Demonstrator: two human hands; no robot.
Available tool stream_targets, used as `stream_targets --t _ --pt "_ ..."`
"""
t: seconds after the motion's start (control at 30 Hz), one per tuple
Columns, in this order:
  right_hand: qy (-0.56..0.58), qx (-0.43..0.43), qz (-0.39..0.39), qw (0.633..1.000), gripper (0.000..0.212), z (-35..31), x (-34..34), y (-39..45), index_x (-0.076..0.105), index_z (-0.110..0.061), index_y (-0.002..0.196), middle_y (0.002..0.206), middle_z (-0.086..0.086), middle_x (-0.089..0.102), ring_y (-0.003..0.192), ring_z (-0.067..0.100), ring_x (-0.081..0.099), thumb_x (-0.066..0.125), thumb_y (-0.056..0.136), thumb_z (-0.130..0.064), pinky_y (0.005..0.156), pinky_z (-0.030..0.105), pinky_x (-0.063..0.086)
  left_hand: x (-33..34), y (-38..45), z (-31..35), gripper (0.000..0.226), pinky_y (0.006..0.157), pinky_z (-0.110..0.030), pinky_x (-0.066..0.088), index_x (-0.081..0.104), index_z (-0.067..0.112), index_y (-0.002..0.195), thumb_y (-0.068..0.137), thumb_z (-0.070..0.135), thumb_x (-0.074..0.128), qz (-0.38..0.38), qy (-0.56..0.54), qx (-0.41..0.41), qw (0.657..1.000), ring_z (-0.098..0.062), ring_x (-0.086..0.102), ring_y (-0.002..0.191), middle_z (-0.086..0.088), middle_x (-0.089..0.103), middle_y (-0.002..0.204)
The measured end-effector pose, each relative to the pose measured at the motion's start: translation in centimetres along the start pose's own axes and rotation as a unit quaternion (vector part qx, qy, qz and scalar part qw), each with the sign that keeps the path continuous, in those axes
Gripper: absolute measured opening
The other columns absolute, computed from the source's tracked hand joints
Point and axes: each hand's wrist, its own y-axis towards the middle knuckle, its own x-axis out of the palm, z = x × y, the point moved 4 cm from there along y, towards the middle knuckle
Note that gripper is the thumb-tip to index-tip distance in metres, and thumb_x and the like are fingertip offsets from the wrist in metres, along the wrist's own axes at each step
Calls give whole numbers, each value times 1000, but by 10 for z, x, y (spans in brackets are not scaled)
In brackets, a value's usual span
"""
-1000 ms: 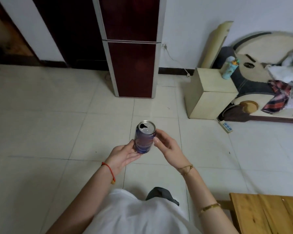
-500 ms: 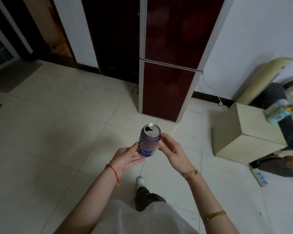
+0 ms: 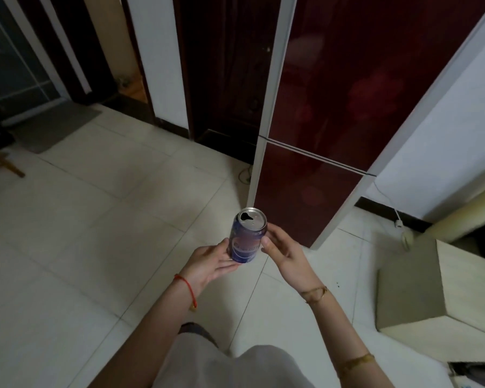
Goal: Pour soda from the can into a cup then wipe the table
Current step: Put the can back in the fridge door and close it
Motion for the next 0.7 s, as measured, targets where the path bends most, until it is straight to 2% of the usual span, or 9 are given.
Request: stream_targets --t 0.13,0.23,0.4,0.47,0.6,0.7 --pt "-9 11 10 1000 33 4 -6 55 53 -17 131 126 -3 66 120 11 59 52 98 -18 104 35 46 -5 54 29 38 85 -32 59 61 0 120 99 32 54 -11 13 -2 1000 -22 74 91 -15 74 102" --pt "-15 13 30 999 34 4 -6 98 54 -21 128 123 -5 67 119 11 60 53 95 -24 104 36 47 -10 98 54 41 91 -36 57 59 1 124 99 33 53 -28 21 0 999 -24 74 93 -17 74 105" --pt "-2 9 86 996 45 1 -3 177 53 -10 132 125 3 66 119 20 60 55 92 -30 106 48 45 -18 167 116 35 76 -26 60 58 4 125 100 27 53 -66 50 7 997 -24 74 90 -23 70 112" --pt "10 14 109 994 45 -3 1 210 52 -9 133 125 6 66 119 24 61 55 93 -28 106 50 44 -25 195 144 34 76 -27 61 57 7 127 100 28 54 -83 64 8 994 -26 74 93 -22 70 112" --pt "14 22 150 988 39 -10 7 272 51 -8 135 127 4 65 121 18 60 54 97 -20 108 45 44 -39 249 198 37 78 -29 61 55 7 131 99 28 54 -109 85 12 990 -28 73 94 -22 69 114" --pt "13 17 175 984 33 -16 14 309 54 -14 130 125 0 66 120 16 60 52 98 -18 109 43 43 -45 280 230 38 74 -28 61 53 6 135 100 22 52 -122 105 35 986 -32 72 94 -23 65 124"
